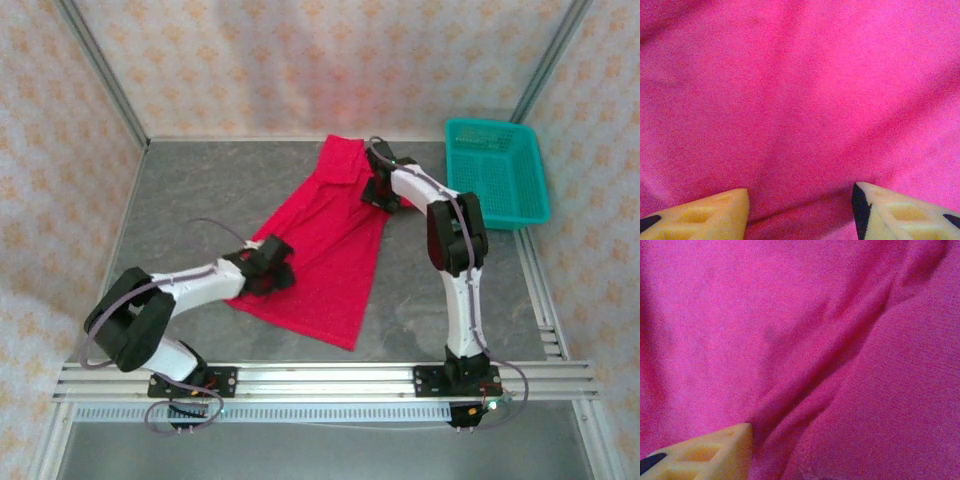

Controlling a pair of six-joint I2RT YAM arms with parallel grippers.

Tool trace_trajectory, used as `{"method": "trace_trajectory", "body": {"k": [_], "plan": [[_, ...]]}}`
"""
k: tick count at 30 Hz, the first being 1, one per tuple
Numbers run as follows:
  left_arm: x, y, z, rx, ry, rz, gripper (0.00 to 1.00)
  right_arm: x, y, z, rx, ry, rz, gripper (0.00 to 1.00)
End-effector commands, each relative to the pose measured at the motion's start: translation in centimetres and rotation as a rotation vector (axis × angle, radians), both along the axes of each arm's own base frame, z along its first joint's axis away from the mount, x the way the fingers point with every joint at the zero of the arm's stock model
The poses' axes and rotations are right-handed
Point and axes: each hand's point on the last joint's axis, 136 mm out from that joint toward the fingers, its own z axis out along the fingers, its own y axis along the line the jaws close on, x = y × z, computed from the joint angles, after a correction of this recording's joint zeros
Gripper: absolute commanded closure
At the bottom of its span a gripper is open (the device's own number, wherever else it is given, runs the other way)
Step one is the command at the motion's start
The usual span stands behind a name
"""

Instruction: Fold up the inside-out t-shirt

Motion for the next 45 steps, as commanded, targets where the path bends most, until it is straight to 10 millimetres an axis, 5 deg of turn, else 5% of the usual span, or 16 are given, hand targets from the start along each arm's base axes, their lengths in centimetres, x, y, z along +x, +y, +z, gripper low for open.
{"method": "trace_trajectory", "body": {"k": [1,4,8,14,18,22,25,31,35,38,42,45], "plan": [[-1.1,-4.1,1.1,-0.084,-0.030,0.057,0.42,-0.3,-0.7,3.2,-0.067,0.020,0.057,0.45],[-1.5,-5.9,2.6,-0.065,-0.047,0.007,0.41,-1.2,-0.3,6.3,-0.076,-0.003,0.099,0.44],[1.3,-4.7,7.6,0.018,-0.162,-0.037,0.40,-3.7,-0.2,9.1,-0.087,-0.039,0.133,0.43],[9.3,-3.5,12.3,0.018,-0.230,-0.052,0.41,-7.3,0.3,6.9,0.020,-0.013,0.088,0.49],[14.5,-4.8,12.1,0.046,-0.213,-0.083,0.41,-10.7,2.4,5.0,0.132,-0.003,0.078,0.60],[17.6,-7.2,7.7,0.043,-0.124,-0.104,0.43,-13.2,3.4,2.2,0.174,0.019,0.060,0.61],[18.0,-6.0,3.9,0.078,-0.047,-0.073,0.44,-14.9,2.2,-0.4,0.131,0.077,0.043,0.64],[14.9,2.9,0.7,0.111,0.025,0.117,0.44,-16.9,-2.2,-3.2,-0.014,0.156,0.029,0.65],[11.5,3.7,2.6,0.018,-0.008,0.157,0.44,-17.4,-4.3,-3.6,-0.067,0.182,0.021,0.65],[11.1,4.2,5.5,0.006,-0.072,0.159,0.43,-17.2,-4.3,-2.2,-0.072,0.169,0.040,0.66],[14.3,5.2,10.8,0.108,-0.184,0.108,0.40,-16.2,-1.9,1.7,-0.012,0.096,0.101,0.64],[18.3,3.4,12.5,0.143,-0.203,0.011,0.40,-15.2,-0.3,4.6,0.045,0.025,0.124,0.62]]}}
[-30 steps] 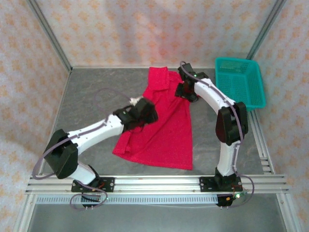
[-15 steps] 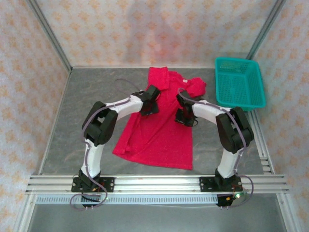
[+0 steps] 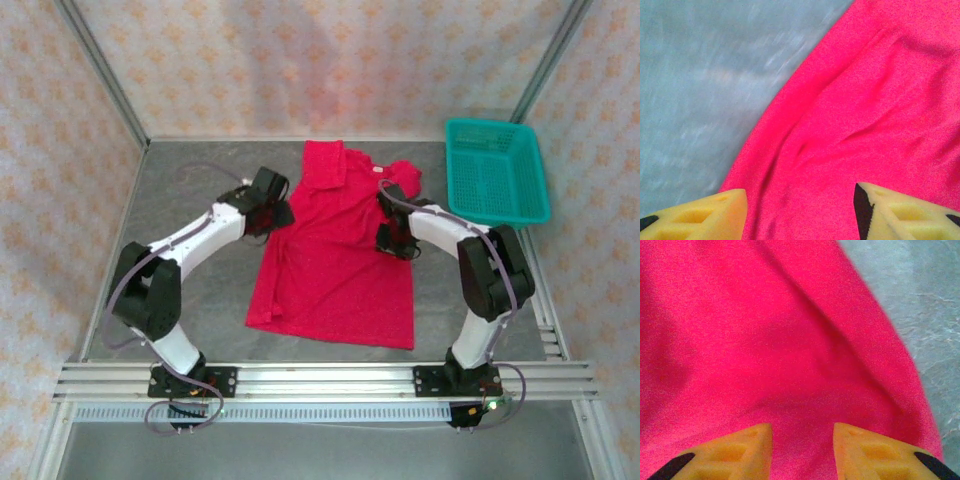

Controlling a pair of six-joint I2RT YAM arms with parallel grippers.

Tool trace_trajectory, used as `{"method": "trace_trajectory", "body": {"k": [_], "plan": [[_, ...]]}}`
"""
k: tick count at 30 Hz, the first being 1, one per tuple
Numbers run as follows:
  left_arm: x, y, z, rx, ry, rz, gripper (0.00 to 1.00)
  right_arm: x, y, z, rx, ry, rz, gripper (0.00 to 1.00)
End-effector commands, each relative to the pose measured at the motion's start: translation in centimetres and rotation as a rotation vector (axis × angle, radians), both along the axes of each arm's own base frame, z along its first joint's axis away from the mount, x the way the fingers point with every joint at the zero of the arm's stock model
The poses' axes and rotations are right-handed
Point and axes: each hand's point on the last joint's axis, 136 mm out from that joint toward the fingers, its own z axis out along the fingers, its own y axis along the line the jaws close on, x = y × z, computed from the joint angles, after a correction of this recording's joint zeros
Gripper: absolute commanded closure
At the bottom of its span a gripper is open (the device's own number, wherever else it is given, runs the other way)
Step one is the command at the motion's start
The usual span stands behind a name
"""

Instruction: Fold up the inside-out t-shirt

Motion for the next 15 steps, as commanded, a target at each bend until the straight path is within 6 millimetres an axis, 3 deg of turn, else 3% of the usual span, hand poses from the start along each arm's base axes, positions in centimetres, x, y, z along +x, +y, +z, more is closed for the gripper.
{"method": "trace_trajectory", "body": {"k": [1,5,8,13,15], "plan": [[4.3,-1.0,1.5,0.099,-0.029,-0.108,0.40,1.4,1.4,5.2,0.046,-0.117,0.028,0.62],[9.5,-5.6,-0.4,0.147,-0.013,-0.265,0.44,3.0,-0.5,6.4,-0.024,-0.193,-0.046,0.61],[12.3,-8.3,-1.6,0.249,-0.044,-0.358,0.44,4.2,-1.3,6.7,-0.003,-0.223,-0.114,0.63],[15.1,-12.2,-3.0,0.384,-0.107,-0.470,0.40,5.4,-1.5,7.7,0.019,-0.285,-0.149,0.64],[15.8,-12.8,-3.2,0.440,-0.136,-0.473,0.38,5.5,-1.4,7.8,0.017,-0.282,-0.141,0.64]]}}
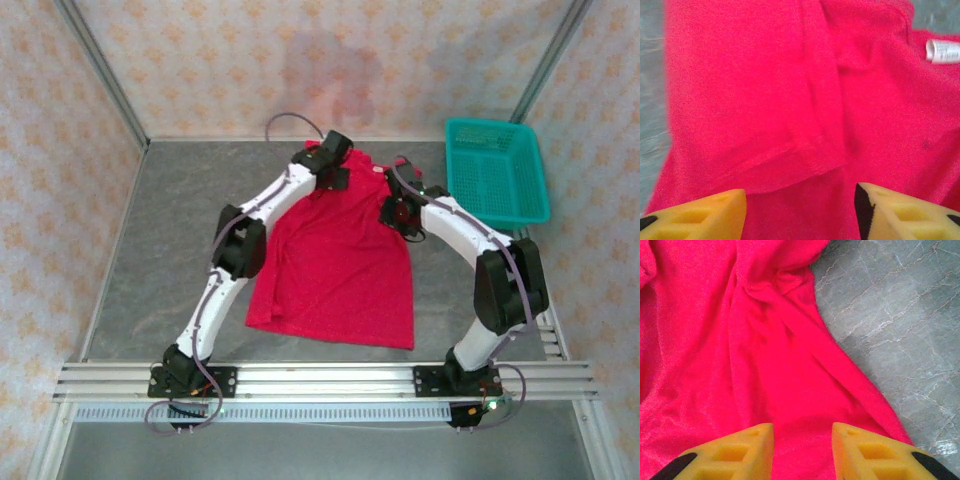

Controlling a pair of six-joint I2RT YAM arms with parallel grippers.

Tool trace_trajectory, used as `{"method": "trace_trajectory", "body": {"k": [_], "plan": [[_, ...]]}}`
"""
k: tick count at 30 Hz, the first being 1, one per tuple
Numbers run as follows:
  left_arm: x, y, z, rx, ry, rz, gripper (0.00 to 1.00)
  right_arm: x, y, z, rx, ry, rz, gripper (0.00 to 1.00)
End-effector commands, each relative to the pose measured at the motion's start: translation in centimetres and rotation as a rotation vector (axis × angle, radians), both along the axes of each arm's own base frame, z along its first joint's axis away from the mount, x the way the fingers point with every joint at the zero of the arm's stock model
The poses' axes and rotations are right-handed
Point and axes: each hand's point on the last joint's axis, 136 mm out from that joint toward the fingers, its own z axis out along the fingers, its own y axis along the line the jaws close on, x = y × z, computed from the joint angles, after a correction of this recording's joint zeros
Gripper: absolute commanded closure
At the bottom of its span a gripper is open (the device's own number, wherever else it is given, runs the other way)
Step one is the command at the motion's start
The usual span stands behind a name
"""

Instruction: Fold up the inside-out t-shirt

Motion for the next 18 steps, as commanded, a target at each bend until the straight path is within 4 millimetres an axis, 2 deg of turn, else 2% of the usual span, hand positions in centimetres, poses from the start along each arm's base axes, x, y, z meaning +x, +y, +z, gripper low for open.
{"method": "trace_trajectory", "body": {"k": [1,7,14,18], "plan": [[0.4,0.3,2.0,0.173,-0.075,-0.045,0.36,0.9,-0.2,1.0,-0.009,-0.041,-0.021,0.64],[1.4,1.3,0.3,0.278,-0.116,0.000,0.35,0.5,-0.1,0.3,-0.015,-0.011,0.000,0.64],[1.5,2.3,-1.6,0.368,-0.106,0.001,0.50,0.5,0.3,0.3,0.016,-0.015,0.000,0.64],[1.6,2.3,-2.1,0.366,-0.100,-0.006,0.48,0.6,0.6,0.4,0.036,-0.017,0.000,0.64]]}}
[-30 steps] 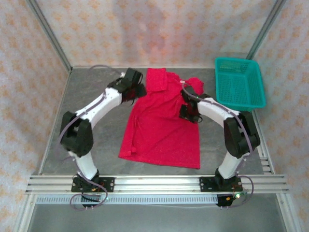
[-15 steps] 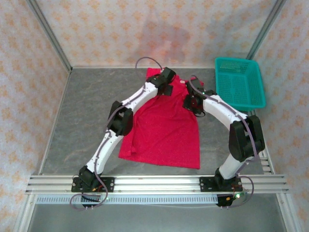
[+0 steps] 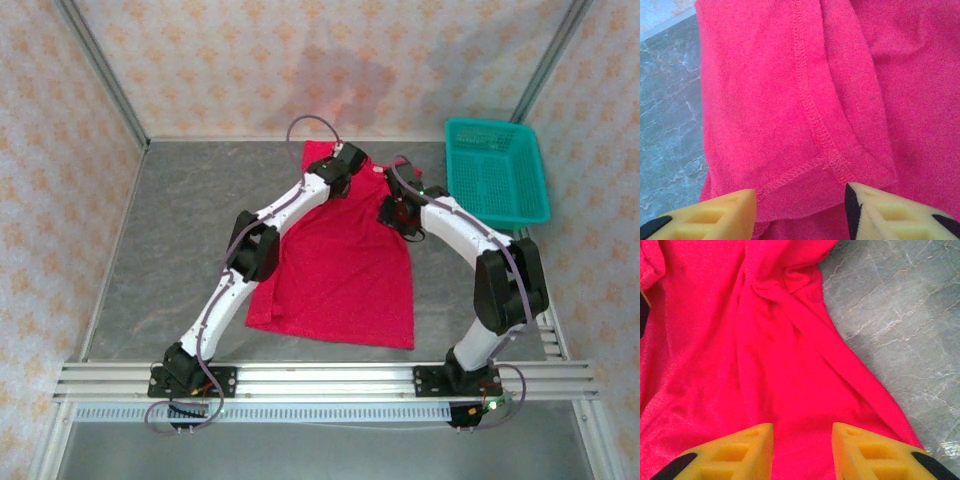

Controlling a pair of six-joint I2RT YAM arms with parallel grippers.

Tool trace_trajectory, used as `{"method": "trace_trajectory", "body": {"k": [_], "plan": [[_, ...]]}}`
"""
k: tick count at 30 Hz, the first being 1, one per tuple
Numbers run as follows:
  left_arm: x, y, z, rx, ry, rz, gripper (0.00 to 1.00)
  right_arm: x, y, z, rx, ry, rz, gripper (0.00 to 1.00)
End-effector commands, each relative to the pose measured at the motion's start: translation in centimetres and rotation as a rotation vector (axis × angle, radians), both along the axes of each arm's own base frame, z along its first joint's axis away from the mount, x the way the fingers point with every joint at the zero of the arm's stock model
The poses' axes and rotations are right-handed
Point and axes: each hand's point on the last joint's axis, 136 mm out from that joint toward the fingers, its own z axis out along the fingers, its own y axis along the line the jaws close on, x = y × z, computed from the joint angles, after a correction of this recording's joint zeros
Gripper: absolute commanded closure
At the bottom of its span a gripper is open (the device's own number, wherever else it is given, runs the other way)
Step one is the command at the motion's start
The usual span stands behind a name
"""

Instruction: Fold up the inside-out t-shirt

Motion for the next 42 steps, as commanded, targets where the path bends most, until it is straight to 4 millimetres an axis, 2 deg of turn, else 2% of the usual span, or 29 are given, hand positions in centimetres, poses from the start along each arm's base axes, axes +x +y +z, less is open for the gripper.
{"method": "trace_trajectory", "body": {"k": [1,5,11,14,21,25,30,33,35,39,42], "plan": [[0.5,0.5,-0.7,0.042,-0.011,0.008,0.46,0.5,0.1,0.3,0.014,-0.013,-0.009,0.64],[0.7,-0.5,-1.0,-0.016,-0.003,-0.018,0.44,0.4,0.1,0.1,0.013,-0.009,-0.010,0.64],[0.9,-0.5,-1.7,-0.085,0.041,-0.018,0.44,0.5,0.4,-0.1,0.023,-0.002,-0.007,0.65],[1.1,-0.1,-2.1,-0.117,0.061,-0.013,0.55,0.5,0.4,-0.1,0.024,-0.003,-0.006,0.66],[1.2,1.2,-2.9,-0.157,0.108,0.010,1.00,0.6,0.1,0.8,0.011,-0.021,-0.008,0.69],[1.4,1.9,-2.0,-0.140,0.088,0.036,1.00,0.8,0.1,0.9,0.004,-0.026,-0.008,0.71],[1.8,2.4,0.7,-0.154,0.041,0.051,1.00,1.0,0.5,0.1,0.019,-0.008,0.003,0.73],[1.7,3.9,1.4,-0.123,0.039,0.090,1.00,1.3,1.3,-0.7,0.050,-0.001,0.013,0.73],[0.7,5.1,0.7,-0.133,0.097,0.132,1.00,1.3,2.4,-1.6,0.082,0.023,0.032,0.73],[-2.8,7.3,-1.4,-0.180,0.240,0.238,1.00,0.6,4.7,-3.9,0.084,0.075,0.083,0.71],[-5.6,8.6,-3.1,-0.239,0.295,0.306,1.00,-0.4,4.9,-6.5,0.081,0.137,0.081,0.71]]}}
